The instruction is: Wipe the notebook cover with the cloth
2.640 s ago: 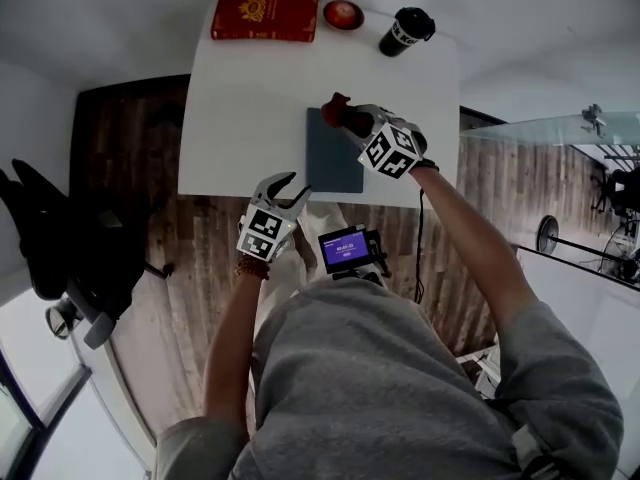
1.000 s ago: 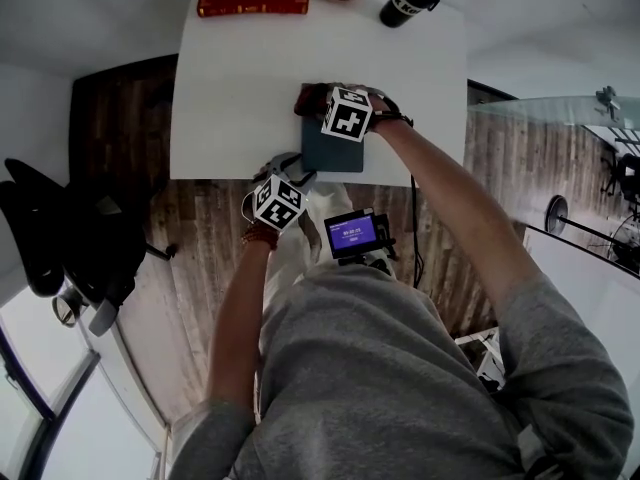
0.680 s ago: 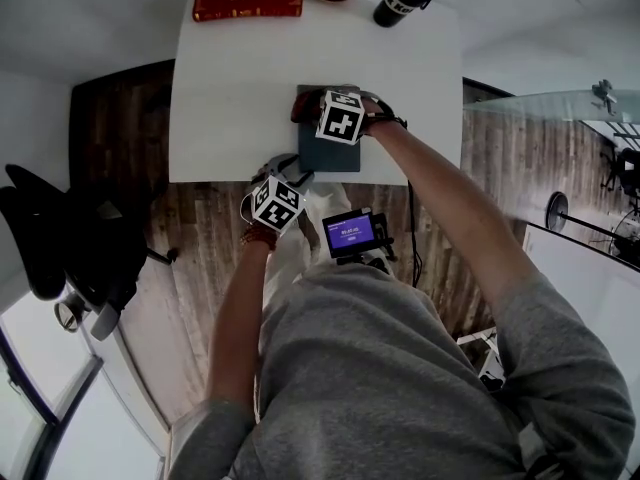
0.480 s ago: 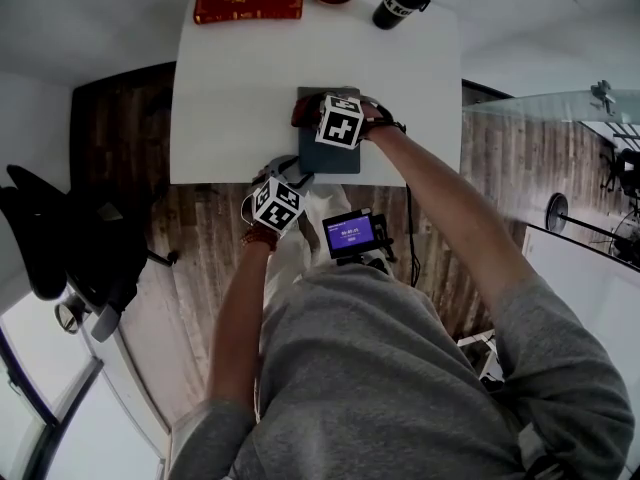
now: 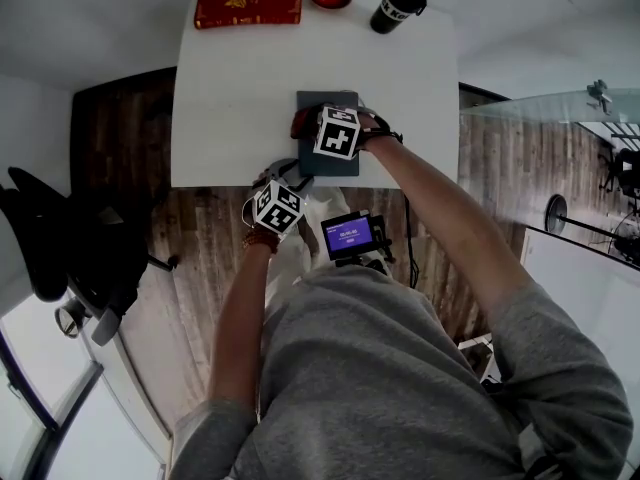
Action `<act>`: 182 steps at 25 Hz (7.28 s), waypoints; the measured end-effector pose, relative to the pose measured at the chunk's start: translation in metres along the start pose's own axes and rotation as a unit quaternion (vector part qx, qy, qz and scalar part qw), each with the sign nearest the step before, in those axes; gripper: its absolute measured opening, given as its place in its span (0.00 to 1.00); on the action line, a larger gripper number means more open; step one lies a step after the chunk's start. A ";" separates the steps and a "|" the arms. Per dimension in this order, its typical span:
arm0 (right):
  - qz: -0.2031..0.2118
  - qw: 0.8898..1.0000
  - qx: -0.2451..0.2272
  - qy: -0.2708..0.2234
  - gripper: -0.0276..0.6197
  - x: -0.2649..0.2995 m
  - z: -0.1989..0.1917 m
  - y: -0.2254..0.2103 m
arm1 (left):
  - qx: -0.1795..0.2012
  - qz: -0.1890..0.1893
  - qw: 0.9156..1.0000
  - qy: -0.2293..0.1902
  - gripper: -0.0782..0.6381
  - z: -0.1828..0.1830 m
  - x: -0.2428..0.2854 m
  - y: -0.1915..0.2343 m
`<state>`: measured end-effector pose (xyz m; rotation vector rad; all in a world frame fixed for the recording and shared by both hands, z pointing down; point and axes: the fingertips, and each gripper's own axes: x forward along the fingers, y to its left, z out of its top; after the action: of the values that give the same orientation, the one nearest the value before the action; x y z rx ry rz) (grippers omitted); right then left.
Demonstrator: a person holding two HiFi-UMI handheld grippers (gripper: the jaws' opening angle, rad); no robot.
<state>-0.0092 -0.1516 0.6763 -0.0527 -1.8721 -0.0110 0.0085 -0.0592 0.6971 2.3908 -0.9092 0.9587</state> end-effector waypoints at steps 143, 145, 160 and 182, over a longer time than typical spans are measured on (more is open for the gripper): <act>-0.045 0.995 0.057 -0.072 0.15 -0.005 -0.034 0.077 | 0.016 0.020 1.000 -0.001 0.39 -0.001 0.005 0.003; -0.041 0.995 0.053 -0.073 0.15 -0.005 -0.034 0.083 | 0.016 0.020 1.000 -0.001 0.39 -0.001 0.005 0.003; 0.171 0.980 0.059 -0.088 0.16 -0.060 -0.029 0.102 | 0.018 0.021 1.000 -0.004 0.39 0.002 0.003 0.001; -0.144 0.989 -0.038 0.004 0.16 -0.031 -0.071 -0.094 | 0.016 0.019 1.000 -0.003 0.39 0.001 0.000 0.000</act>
<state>0.0641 -0.2486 0.6699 0.1643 -1.8557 -0.2810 0.0086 -0.0596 0.6963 2.4109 -0.9517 0.9884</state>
